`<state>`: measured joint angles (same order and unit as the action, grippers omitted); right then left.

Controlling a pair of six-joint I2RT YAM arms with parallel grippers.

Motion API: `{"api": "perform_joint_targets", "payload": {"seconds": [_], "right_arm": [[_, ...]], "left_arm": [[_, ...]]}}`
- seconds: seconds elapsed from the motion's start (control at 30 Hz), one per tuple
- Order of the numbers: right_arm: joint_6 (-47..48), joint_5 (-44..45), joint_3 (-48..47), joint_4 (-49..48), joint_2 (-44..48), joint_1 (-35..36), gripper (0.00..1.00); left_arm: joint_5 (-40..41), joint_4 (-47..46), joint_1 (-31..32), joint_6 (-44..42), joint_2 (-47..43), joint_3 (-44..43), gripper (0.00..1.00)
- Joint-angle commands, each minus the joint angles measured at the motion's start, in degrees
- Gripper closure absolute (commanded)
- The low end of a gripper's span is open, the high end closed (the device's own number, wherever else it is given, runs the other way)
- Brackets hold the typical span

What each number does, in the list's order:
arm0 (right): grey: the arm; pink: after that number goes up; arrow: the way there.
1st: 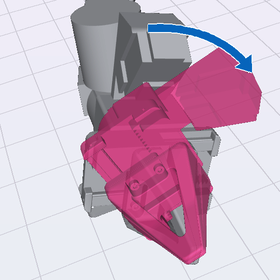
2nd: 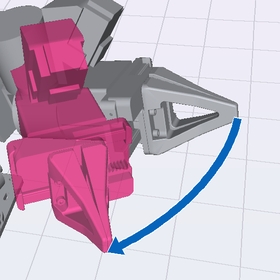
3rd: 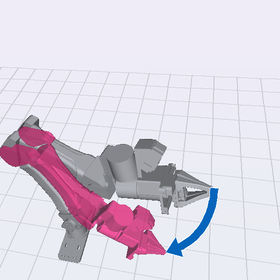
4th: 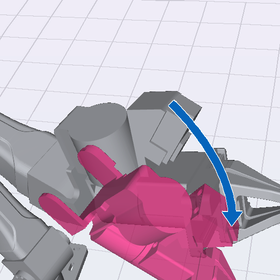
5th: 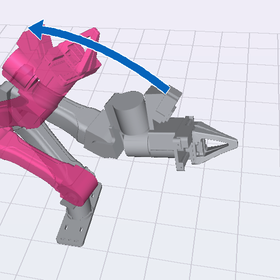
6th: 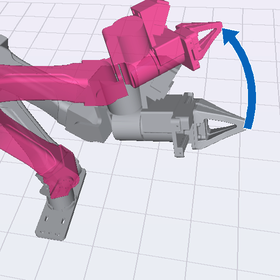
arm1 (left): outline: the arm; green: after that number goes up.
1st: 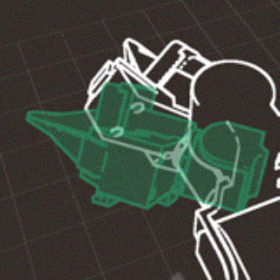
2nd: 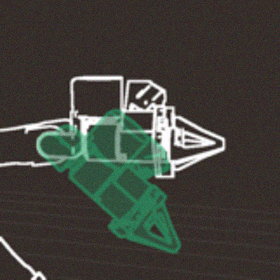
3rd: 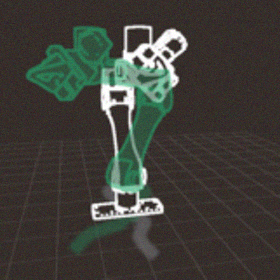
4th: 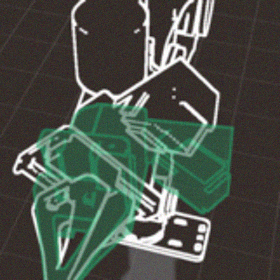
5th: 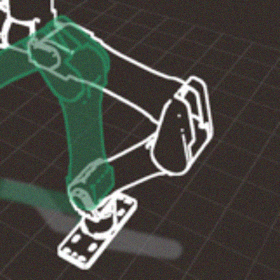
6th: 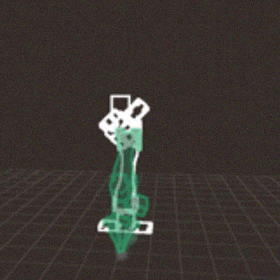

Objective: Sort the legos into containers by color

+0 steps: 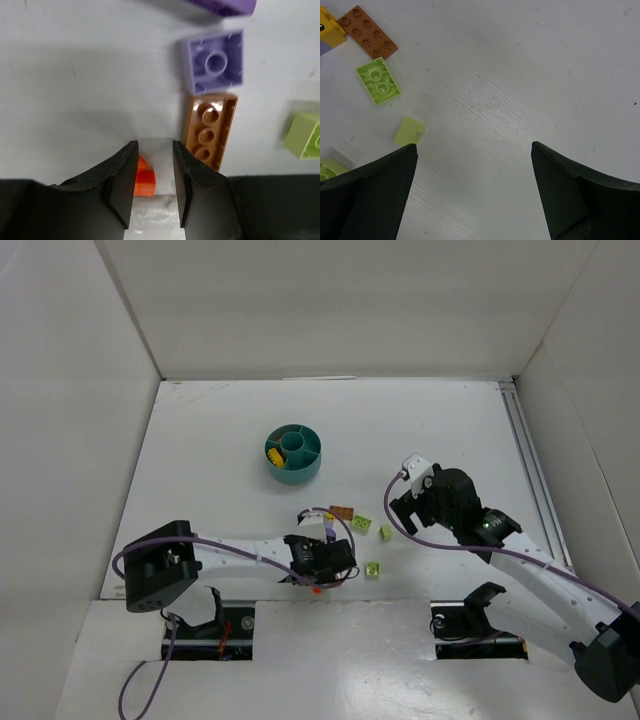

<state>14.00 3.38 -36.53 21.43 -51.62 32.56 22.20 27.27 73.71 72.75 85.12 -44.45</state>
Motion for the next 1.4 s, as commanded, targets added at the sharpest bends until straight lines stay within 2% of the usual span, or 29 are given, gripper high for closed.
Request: {"api": "perform_joint_targets", "payload": {"seconds": [0.0,0.13,0.17,0.27,0.6,0.83,1.1,1.17,1.37], "right_arm": [[0.33,-0.92,0.59,-2.80,1.17,-0.48,0.00],[0.33,-1.44,0.59,-2.80,1.17,-0.48,0.00],[0.33,-1.44,0.59,-2.80,1.17,-0.48,0.00],[0.33,-1.44,0.59,-2.80,1.17,-0.48,0.00],[0.33,-1.97,1.11,-2.80,1.78,-0.48,0.00],[0.33,-1.97,1.11,-2.80,2.31,-0.48,0.00],[0.33,-1.97,1.11,-2.80,3.36,-0.48,0.00],[0.33,-1.97,1.11,-2.80,3.36,-0.48,0.00],[0.33,-1.97,1.11,-2.80,3.36,-0.48,0.00]], "left_arm": [[-6.98,6.30,2.22,5.90,-1.19,4.01,0.68],[-8.13,7.71,3.97,8.72,-1.71,4.81,0.68],[-8.13,8.41,3.98,9.59,-1.71,4.81,0.65],[-8.84,10.52,6.09,11.44,-1.19,4.81,0.64],[-7.88,12.10,8.03,11.98,0.56,3.58,0.63],[-7.87,12.81,8.03,10.75,5.05,1.38,0.74],[-8.48,13.34,8.55,10.22,5.05,1.38,0.80],[-8.48,13.34,8.55,10.22,4.53,0.86,0.86],[-2.09,18.68,8.55,10.83,4.00,-3.70,0.89]]}}
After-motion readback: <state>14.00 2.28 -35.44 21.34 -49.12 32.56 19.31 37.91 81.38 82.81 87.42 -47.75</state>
